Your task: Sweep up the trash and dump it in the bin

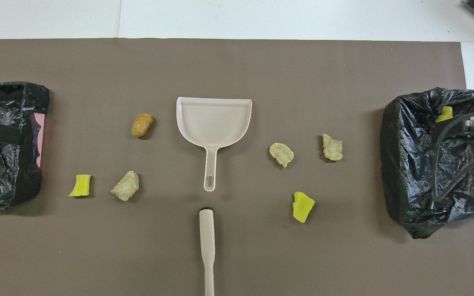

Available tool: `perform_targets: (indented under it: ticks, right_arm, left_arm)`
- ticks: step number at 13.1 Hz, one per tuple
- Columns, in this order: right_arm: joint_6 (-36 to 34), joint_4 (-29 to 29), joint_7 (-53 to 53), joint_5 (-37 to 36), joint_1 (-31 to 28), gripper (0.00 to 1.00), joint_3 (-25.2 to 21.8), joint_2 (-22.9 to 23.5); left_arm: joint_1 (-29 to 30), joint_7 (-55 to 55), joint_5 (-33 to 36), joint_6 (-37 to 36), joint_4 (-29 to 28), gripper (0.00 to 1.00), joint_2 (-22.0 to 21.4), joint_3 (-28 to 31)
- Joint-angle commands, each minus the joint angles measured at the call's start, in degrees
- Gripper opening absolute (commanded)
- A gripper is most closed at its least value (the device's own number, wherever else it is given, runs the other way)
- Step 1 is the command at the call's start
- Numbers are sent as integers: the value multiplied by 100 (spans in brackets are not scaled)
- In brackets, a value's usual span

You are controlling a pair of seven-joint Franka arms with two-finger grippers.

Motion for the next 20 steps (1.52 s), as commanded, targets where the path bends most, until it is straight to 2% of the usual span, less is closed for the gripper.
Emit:
perform_targets:
  ticks: [1, 3, 7, 11, 12, 14, 18, 20]
  right_arm:
    - [-163, 396, -152, -65, 22, 100, 120, 407]
    - [-102, 414, -143, -91, 22, 100, 304, 575]
    - [143, 440, -125, -136, 242, 100, 349, 857]
    - [969, 414, 59, -101, 864, 100, 366, 1365]
    - [1197, 423, 346, -74, 944, 100, 366, 1558]
    - [1812, 405, 997, -21, 1250, 100, 393, 1840]
    - [2166, 405, 1859, 75, 1901, 100, 393, 2272]
    - [2227, 405, 2228, 102, 2122, 100, 393, 2351]
  left_arm:
    - [32, 61, -35, -60, -27, 100, -65, -10]
    - [41, 61, -35, -60, -27, 100, -74, -10]
    - [67, 61, -35, -60, -27, 100, -74, -1]
    - [-82, 0, -88, -34, -316, 100, -222, -106]
    - [-317, -18, -97, -16, -457, 100, -328, -124]
    - [-879, -498, -105, 19, -1017, 100, -564, -133]
    - [-2145, -2158, -114, 966, -2555, 100, -1329, -133]
    - [-2664, -2784, -132, 1065, -2979, 100, -1567, -142]
